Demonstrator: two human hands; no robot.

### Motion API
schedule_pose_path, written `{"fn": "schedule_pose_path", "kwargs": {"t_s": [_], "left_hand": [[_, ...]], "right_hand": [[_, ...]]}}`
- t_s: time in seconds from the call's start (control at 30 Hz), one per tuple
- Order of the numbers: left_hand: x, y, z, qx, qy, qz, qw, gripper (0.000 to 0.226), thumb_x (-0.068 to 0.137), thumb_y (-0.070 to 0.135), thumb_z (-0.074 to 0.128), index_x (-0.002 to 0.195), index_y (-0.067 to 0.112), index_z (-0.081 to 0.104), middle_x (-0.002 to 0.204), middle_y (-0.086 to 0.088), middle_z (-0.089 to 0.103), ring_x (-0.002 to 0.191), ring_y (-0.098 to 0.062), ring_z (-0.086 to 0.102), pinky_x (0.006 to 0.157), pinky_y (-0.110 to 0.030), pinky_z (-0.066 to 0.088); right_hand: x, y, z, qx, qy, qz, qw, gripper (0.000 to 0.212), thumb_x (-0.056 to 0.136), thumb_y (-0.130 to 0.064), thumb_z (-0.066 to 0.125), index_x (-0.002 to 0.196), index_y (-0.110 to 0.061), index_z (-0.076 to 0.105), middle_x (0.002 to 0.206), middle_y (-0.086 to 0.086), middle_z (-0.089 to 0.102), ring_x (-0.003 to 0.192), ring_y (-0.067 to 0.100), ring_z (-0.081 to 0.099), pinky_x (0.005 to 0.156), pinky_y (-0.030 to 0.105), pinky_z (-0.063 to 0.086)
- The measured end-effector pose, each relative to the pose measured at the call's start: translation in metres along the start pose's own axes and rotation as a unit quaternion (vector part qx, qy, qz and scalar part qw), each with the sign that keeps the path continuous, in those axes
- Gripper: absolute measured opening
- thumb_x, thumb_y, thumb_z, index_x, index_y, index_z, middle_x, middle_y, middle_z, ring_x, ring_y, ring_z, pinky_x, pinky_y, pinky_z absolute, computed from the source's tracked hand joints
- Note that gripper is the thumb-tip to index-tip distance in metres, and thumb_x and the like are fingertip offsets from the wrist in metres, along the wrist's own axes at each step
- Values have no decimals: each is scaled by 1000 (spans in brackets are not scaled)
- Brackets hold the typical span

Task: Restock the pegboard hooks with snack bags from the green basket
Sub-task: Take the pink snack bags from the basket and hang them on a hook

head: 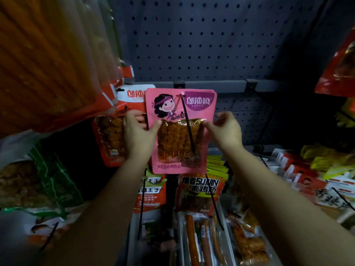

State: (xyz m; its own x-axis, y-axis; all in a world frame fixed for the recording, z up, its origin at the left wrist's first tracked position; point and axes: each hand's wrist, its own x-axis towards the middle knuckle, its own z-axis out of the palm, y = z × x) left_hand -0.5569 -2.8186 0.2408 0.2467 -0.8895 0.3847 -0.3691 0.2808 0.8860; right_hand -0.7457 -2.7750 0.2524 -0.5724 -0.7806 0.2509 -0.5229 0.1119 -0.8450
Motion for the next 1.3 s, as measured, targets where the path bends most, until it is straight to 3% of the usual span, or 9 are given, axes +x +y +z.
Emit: {"fn": "schedule_pose_path", "kwargs": {"t_s": [0.2, 0.27, 0.43, 0.6, 0.83, 0.93, 1.03, 1.13, 1.3], "left_hand": [[-119, 7, -7, -69, -212, 65, 973, 25, 84, 9, 67, 77, 29, 55, 66, 14, 56, 62, 7, 52, 59, -6, 41], [-167, 12, 5, -80, -285, 57, 954, 26, 85, 11, 65, 74, 34, 58, 64, 20, 57, 59, 5, 52, 58, -7, 39], [-296, 23, 68, -70, -478, 33, 875, 19, 81, 18, 63, 75, 35, 58, 68, 22, 60, 59, 5, 53, 57, -7, 40], [-417, -12, 153, -44, -605, -42, 794, 30, 85, 0, 63, 77, 28, 58, 64, 16, 62, 58, 7, 52, 60, -12, 41], [-560, -149, 268, 47, -643, -128, 753, 29, 86, -5, 59, 78, 22, 56, 72, 7, 59, 62, 9, 54, 68, -19, 41], [-614, -239, 309, 102, -637, -151, 749, 12, 86, -5, 59, 91, 5, 62, 84, -5, 60, 70, -4, 54, 66, -14, 42], [-659, -337, 340, 152, -620, -214, 739, 15, 89, -2, 56, 103, -6, 61, 95, -14, 61, 89, -21, 57, 78, -27, 44], [-691, -416, 360, 208, -598, -289, 718, 23, 90, 5, 58, 108, -9, 60, 107, -28, 64, 100, -38, 61, 89, -44, 47], [-722, -472, 379, 196, -525, -398, 726, 46, 86, 15, 63, 130, 5, 52, 130, -16, 56, 117, -31, 54, 103, -44, 42]], "right_hand": [[-91, 72, -64, 127, -83, -18, 988, 2, 89, -17, 65, 88, -16, 63, 80, -1, 62, 75, 9, 58, 71, 21, 47], [-125, 106, -101, 146, -83, 1, 986, 11, 89, -9, 63, 80, -16, 65, 73, -3, 63, 66, 2, 57, 65, 14, 44], [-212, 209, -202, 177, 6, 137, 975, 21, 89, -6, 61, 73, -19, 66, 66, -3, 66, 58, 4, 57, 58, 14, 46], [-290, 331, -287, 149, 63, 311, 936, 22, 92, -4, 57, 75, -17, 63, 56, -5, 66, 49, 2, 57, 49, 12, 44], [-351, 536, -293, 49, -6, 461, 886, 26, 90, -6, 57, 70, -21, 61, 63, 3, 60, 52, 9, 55, 51, 17, 41], [-365, 637, -256, -25, -94, 465, 880, 20, 87, -12, 61, 73, -26, 60, 74, 6, 67, 66, 21, 60, 66, 31, 48], [-376, 734, -207, -72, -167, 472, 862, 3, 87, -21, 64, 90, -20, 65, 86, 13, 71, 77, 25, 64, 71, 29, 49], [-379, 812, -156, -96, -191, 478, 852, 27, 87, -29, 65, 108, -12, 66, 91, 12, 70, 84, 27, 64, 70, 24, 41], [-370, 885, -92, -50, -164, 488, 856, 35, 82, -27, 73, 109, -10, 61, 99, 8, 62, 93, 22, 60, 86, 37, 50]]}}
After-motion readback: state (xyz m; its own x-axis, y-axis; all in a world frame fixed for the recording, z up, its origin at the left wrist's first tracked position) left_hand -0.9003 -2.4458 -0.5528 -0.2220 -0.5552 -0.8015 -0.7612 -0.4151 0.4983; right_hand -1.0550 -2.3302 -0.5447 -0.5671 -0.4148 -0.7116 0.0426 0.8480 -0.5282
